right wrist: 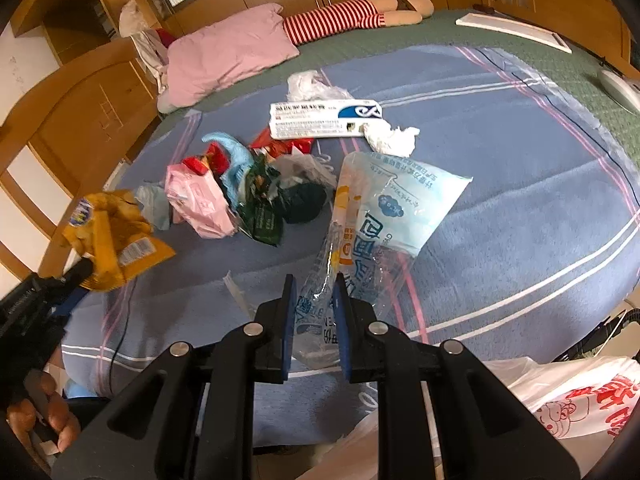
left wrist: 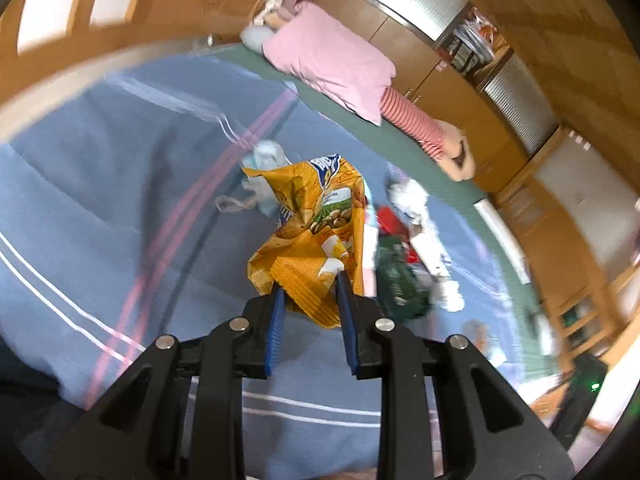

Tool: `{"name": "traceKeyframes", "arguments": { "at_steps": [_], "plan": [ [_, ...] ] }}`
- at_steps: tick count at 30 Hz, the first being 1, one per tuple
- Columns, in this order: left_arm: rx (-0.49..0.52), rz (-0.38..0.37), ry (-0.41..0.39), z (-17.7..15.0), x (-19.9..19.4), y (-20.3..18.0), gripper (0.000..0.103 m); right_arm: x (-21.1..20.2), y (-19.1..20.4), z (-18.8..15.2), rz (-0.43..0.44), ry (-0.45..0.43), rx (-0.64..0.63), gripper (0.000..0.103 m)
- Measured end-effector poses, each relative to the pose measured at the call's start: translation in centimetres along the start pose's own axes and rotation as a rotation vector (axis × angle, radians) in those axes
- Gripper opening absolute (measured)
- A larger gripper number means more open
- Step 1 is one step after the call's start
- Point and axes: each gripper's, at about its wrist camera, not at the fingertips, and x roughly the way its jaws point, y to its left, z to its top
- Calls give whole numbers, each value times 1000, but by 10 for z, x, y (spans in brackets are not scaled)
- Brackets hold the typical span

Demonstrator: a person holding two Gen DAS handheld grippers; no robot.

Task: Collect trash
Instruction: 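Carry the snack bag with the left gripper while the right gripper carries the plastic packet toward the bag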

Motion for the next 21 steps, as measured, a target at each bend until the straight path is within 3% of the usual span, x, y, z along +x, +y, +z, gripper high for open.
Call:
{"name": "traceKeyframes", "arguments": {
  "at_steps": [5, 10, 13, 18, 21],
  "plan": [
    [-54, -57, 20, -1, 1, 8, 26, -24, 3, 7, 28, -55, -25, 19],
    [1, -71, 15, -5, -1, -3, 26, -55, 2, 11, 57, -88, -77, 19],
    [45, -117, 21, -6, -2, -11, 26, -80, -2, 7, 69, -88, -145, 19],
    [181, -303, 94, -19, -1, -40, 26, -113, -15, -20, 51, 1, -292, 19],
    [283, -366, 131, -32, -3, -59, 26, -120, -25, -44, 36, 101, -371, 19]
  ]
}}
